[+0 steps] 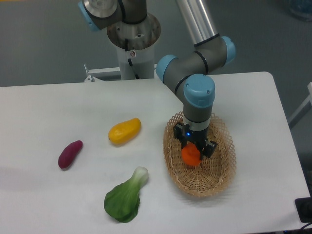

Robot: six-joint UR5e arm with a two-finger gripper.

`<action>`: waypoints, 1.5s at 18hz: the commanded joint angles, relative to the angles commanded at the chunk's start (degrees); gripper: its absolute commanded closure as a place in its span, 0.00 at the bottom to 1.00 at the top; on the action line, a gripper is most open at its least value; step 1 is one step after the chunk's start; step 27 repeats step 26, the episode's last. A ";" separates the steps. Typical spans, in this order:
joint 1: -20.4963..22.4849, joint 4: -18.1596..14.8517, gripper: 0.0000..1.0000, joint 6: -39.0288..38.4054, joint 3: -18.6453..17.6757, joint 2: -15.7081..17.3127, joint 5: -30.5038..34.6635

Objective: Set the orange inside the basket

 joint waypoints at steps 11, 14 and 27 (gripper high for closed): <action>0.09 -1.66 0.00 0.44 5.27 1.58 0.00; 0.53 -5.52 0.00 0.79 7.64 2.46 0.00; 0.44 -16.70 0.00 4.57 13.71 2.37 0.00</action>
